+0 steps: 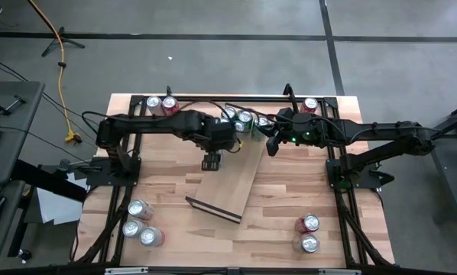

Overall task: Place canned beverage on shelf
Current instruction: Put the blue soda can on the shelf aligned with the other blue soda can

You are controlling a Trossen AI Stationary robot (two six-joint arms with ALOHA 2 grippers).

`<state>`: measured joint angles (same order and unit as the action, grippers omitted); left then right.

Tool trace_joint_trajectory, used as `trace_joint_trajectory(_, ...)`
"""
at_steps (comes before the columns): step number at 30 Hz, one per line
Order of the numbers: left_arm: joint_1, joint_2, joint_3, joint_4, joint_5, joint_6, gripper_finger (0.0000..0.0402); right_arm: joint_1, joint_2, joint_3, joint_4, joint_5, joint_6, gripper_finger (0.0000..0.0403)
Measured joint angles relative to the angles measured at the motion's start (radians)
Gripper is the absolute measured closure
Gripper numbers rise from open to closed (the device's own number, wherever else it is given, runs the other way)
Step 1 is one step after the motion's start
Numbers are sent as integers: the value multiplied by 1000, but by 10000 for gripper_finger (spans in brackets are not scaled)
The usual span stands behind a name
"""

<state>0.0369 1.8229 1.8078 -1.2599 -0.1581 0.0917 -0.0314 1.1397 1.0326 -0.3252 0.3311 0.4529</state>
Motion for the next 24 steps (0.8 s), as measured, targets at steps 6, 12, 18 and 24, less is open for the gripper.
trace_joint_trajectory(6, 5, -93, 15, 5, 19, -92, 154, 0, 0, 0, 4, -10, -20, 402)
trace_joint_trajectory(12, 4, -292, -151, 192, 45, -236, 154, 3, 0, 0, 41, -133, -49, 397)
trace_joint_trajectory(18, 1, -579, -545, 578, 43, -395, 154, 40, 31, 0, 152, -188, -99, 358)
trace_joint_trajectory(24, 2, -786, -823, 810, 41, -581, 154, 80, 147, 0, 305, -244, -178, 290)
